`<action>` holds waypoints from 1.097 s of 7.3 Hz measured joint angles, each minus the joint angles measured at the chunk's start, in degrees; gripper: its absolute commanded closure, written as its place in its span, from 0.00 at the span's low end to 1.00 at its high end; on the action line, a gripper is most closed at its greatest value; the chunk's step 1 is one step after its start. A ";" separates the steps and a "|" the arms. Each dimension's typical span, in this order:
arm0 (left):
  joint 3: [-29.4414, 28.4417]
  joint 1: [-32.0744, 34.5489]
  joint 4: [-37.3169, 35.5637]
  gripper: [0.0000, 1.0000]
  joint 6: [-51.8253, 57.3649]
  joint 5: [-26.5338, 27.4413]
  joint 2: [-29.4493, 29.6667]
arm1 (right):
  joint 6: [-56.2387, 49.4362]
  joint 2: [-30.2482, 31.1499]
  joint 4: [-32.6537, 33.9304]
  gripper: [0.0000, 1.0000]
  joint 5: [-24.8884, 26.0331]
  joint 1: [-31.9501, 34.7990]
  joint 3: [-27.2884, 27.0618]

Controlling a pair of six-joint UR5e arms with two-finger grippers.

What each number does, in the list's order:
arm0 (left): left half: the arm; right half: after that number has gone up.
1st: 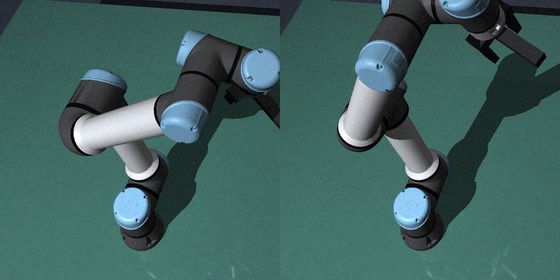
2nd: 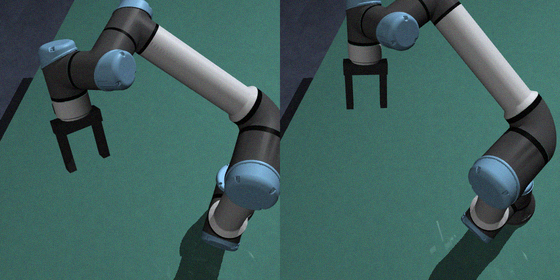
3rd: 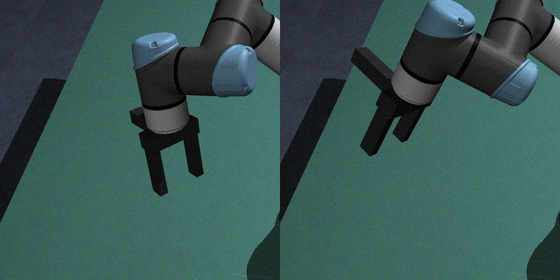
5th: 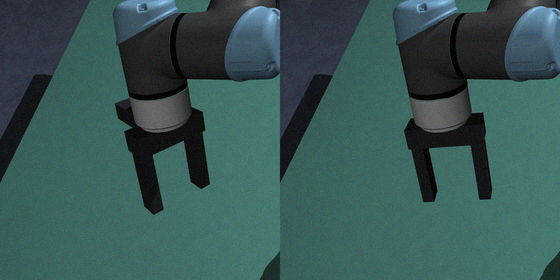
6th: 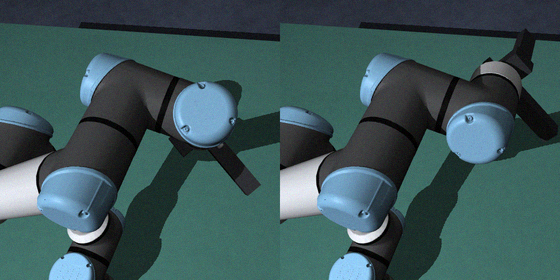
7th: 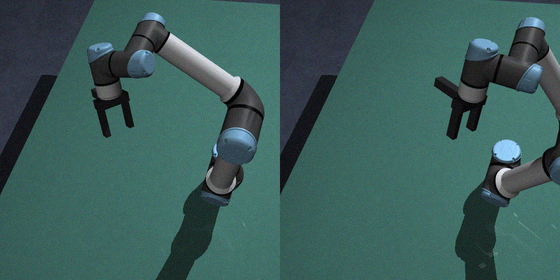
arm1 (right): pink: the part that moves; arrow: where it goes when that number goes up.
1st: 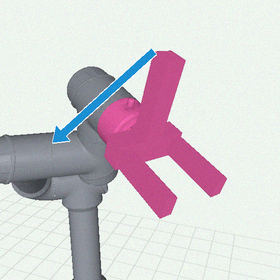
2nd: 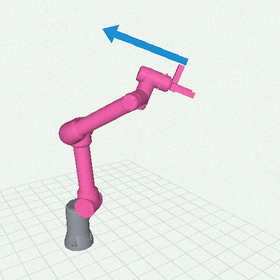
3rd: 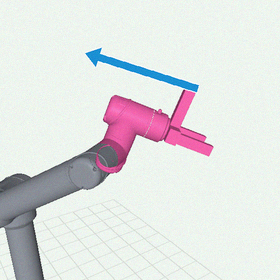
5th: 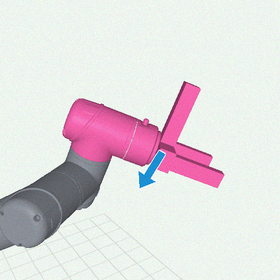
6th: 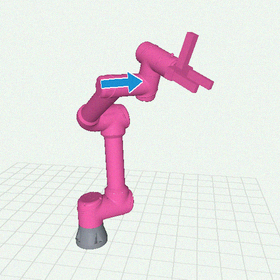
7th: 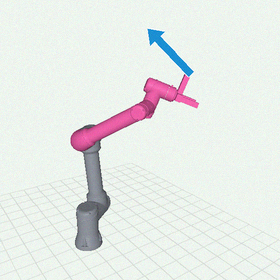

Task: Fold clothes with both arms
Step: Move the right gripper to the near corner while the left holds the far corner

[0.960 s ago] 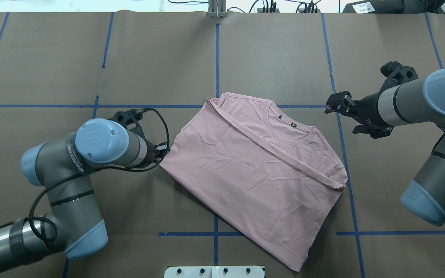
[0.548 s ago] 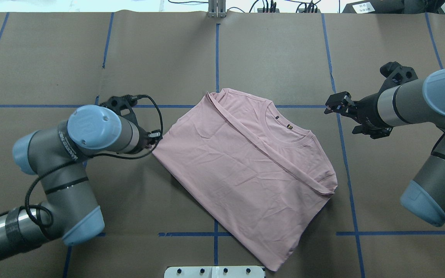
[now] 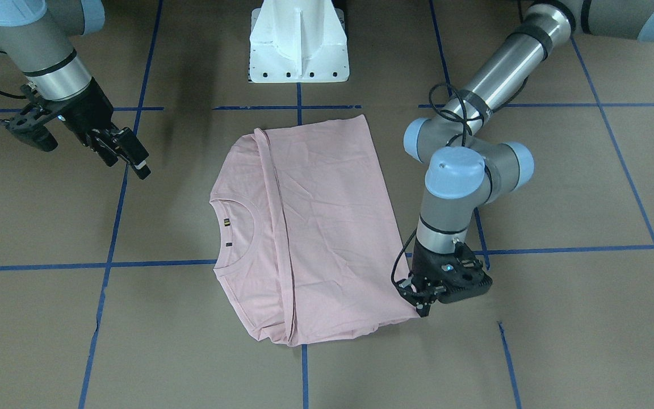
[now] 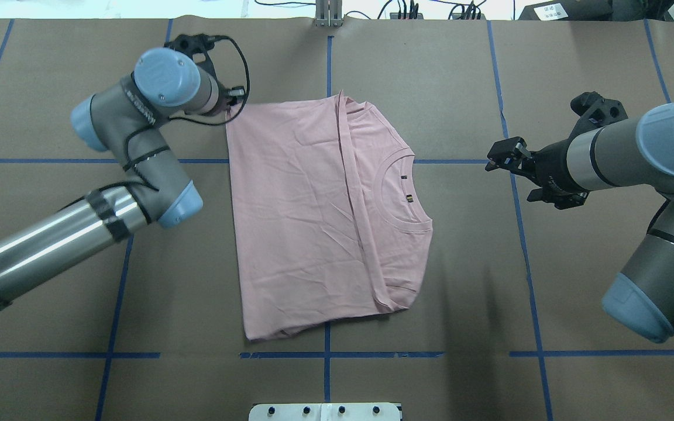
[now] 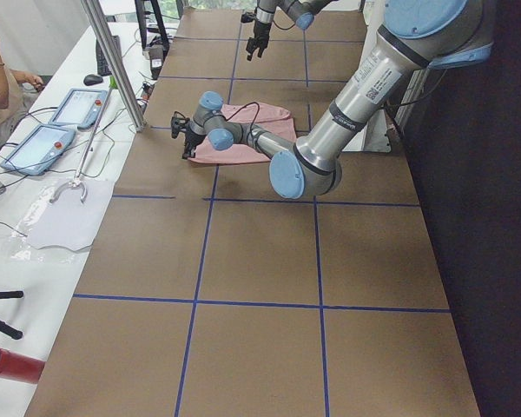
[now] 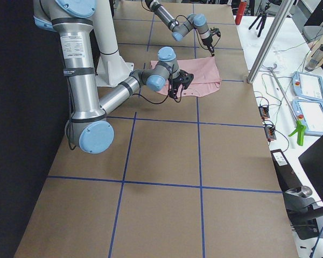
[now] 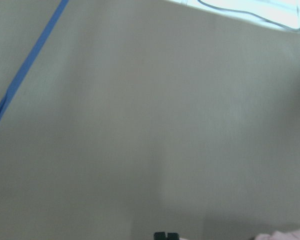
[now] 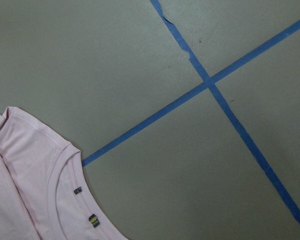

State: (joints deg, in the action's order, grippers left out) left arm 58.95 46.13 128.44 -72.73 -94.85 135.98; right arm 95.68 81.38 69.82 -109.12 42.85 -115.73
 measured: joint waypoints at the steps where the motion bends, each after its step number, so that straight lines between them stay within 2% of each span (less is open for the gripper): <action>1: -3.74 0.93 3.67 0.38 0.87 0.04 0.97 | 0.26 -1.11 -0.01 0.00 0.33 -1.33 0.12; 2: -4.08 1.31 5.44 0.38 1.05 -0.10 0.40 | 0.95 -2.41 0.03 0.00 1.58 -3.58 0.19; 3: -0.10 1.41 5.92 0.38 0.91 -0.74 -2.06 | 2.48 -3.78 0.14 0.00 4.00 -6.84 0.16; 5: 10.88 1.30 5.76 0.38 -1.12 -6.20 -8.30 | 10.38 -6.90 0.66 0.01 11.77 -17.32 0.35; 7: 15.02 1.25 5.76 0.38 -3.03 -9.03 -11.21 | 19.51 -11.70 2.86 0.06 20.90 -27.60 2.66; 8: 15.51 1.21 5.76 0.38 -3.28 -9.26 -11.67 | 21.85 -14.68 4.63 0.08 23.23 -29.86 5.39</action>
State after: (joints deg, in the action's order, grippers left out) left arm 74.46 47.35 134.21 -76.01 -104.11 124.31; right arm 117.54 66.71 74.45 -85.89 12.99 -110.34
